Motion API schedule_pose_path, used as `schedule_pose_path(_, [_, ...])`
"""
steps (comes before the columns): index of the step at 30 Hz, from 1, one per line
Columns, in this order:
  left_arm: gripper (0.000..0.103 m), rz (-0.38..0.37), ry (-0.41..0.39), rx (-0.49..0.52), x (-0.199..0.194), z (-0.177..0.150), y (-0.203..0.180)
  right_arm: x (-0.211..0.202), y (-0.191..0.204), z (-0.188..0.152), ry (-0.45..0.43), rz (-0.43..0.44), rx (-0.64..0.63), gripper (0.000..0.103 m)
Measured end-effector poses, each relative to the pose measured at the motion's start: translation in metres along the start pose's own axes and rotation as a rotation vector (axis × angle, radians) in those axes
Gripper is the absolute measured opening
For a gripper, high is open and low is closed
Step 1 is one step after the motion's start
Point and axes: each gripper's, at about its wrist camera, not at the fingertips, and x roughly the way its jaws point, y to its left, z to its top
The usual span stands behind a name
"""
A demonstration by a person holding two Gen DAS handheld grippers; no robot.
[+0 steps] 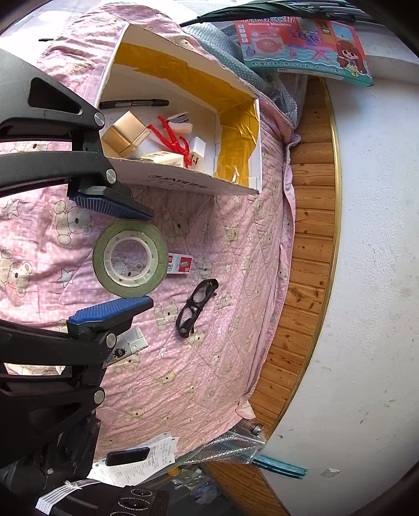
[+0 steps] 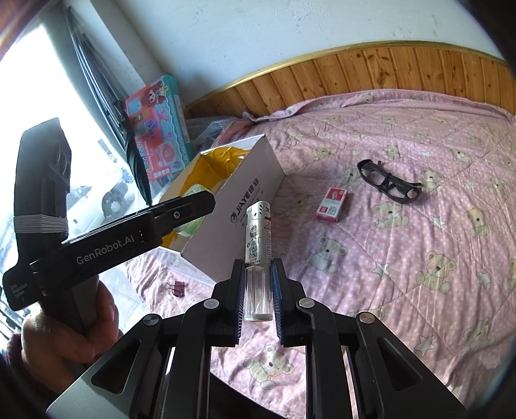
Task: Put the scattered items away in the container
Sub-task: 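Carry the tape roll and clear tube over the cardboard box with both tools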
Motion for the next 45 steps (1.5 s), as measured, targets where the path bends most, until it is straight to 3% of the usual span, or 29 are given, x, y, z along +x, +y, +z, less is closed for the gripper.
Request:
schedule_pose_path(21, [0.049, 0.037, -0.050, -0.146, -0.015, 0.011, 0.106, 0.058, 0.077, 0.036, 0.053, 0.047, -0.133, 0.016])
schedule_pose_path(34, [0.049, 0.135, 0.000, -0.219, -0.002, 0.011, 0.172, 0.106, 0.111, 0.074, 0.096, 0.131, -0.167, 0.016])
schedule_pose_path(45, [0.049, 0.211, 0.069, -0.192, 0.022, 0.015, 0.200, 0.153, 0.120, 0.107, 0.132, 0.141, -0.178, 0.016])
